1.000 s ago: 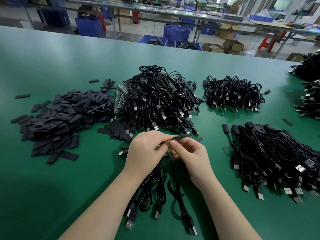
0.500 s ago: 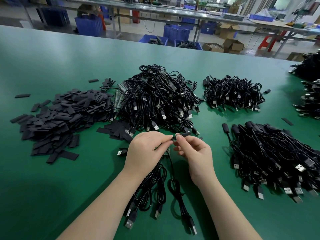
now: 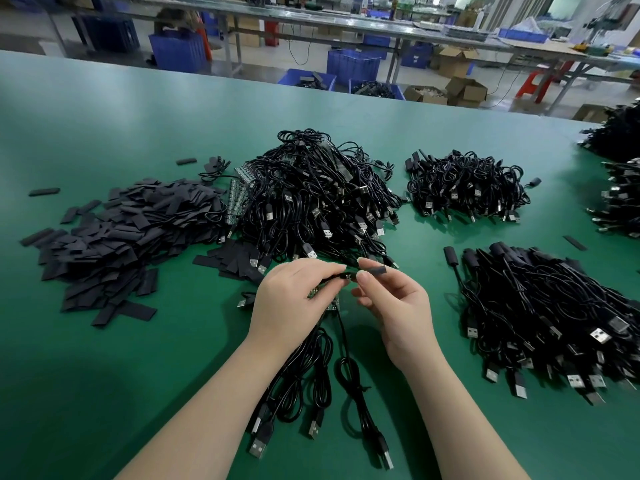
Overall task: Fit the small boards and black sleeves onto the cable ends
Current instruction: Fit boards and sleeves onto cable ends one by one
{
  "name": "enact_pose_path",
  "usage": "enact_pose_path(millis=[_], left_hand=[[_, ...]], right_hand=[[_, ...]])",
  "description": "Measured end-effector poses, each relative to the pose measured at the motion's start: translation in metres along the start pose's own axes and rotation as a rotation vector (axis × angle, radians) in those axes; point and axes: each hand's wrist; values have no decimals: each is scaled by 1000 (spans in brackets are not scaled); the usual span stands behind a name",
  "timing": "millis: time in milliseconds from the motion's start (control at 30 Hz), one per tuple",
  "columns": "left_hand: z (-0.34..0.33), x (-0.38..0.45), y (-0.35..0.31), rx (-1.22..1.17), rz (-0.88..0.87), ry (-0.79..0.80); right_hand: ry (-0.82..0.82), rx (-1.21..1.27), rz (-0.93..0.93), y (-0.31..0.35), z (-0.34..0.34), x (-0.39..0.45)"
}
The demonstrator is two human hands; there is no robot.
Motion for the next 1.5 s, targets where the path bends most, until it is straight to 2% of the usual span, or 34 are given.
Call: enact_pose_path(millis=[467,833,1500], left_hand=[[0,0,-1,26,-38,-19],[0,0,2,-18,-61,-129],[-2,-2,3,34,-125,-53]], right_hand=[[-21,-7,6,-1,-3,0],[105,-84,66,1,3,-1],[27,-87,67,-5,1,1]])
Point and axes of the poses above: each hand's wrist, its own x-axis towards the middle knuckle, its own z-axis out of the back of the hand, y = z × x, and after that the axes turned 9 degrees about y, right-handed
